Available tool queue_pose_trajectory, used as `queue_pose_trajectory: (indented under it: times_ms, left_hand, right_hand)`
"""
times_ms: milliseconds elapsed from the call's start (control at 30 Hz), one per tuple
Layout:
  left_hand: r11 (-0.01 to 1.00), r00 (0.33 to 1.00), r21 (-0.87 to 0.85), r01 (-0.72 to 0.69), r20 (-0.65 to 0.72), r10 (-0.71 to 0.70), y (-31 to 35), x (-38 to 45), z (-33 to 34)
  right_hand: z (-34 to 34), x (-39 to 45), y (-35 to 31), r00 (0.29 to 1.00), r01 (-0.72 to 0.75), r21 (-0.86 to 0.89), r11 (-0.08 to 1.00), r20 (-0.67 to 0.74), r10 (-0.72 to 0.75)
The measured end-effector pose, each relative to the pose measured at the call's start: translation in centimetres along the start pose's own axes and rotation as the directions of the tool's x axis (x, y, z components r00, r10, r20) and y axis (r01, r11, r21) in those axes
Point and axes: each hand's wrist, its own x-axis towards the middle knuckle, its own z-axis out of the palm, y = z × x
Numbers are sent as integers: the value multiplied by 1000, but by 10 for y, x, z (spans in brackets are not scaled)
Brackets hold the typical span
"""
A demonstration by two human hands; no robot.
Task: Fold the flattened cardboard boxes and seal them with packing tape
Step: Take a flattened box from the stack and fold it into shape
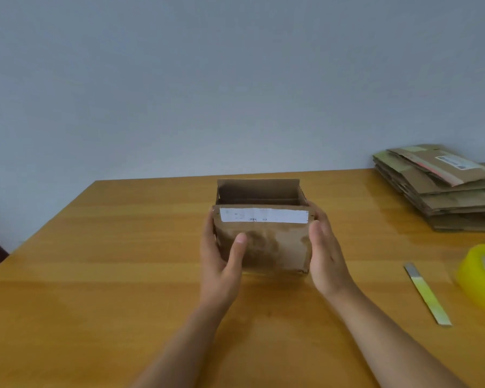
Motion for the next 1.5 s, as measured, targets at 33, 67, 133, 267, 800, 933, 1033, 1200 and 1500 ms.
queue_pose_trajectory:
  times_ms: [33, 67, 133, 267, 800, 933, 1033, 1200, 1500]
  left_hand:
    - [999, 1000, 38, -16, 5, 15, -4, 4, 2]
    - [996, 999, 78, -39, 13, 38, -7, 8, 3]
    - [983, 994, 149, -104, 40, 100, -9, 17, 5]
    - [952, 975, 218, -216, 97, 199, -11, 25, 7]
    - [979, 979, 84, -187, 92, 179, -16, 33, 1]
    - [986, 990, 92, -139, 6, 139, -11, 34, 5]
    - [992, 995, 78, -99, -23, 101, -9, 36, 7]
    - [1000, 999, -10, -9, -38, 9, 4, 34, 8]
    - [999, 997, -24, 39, -73, -41, 12, 43, 11]
  right_hand:
    - [-2, 1, 0, 999, -17, 0, 1000, 35, 17]
    - [-4, 2, 1, 999, -27, -43, 999, 43, 29]
    - [-8, 6, 5, 999, -41, -139, 989, -1, 41]
    - [-15, 11, 13, 995, 18, -356, 934, -89, -53]
    - [-20, 9, 6, 999, -25, -215, 976, -27, 20]
    - [-15, 12, -5, 998, -17, -162, 987, -60, 7]
    - [-14, 13, -4, 993, -22, -154, 988, -118, 3]
    - [-8, 16, -6, 977, -52, -141, 989, -212, 21]
    - [-8, 25, -7, 964, -142, -36, 989, -231, 130]
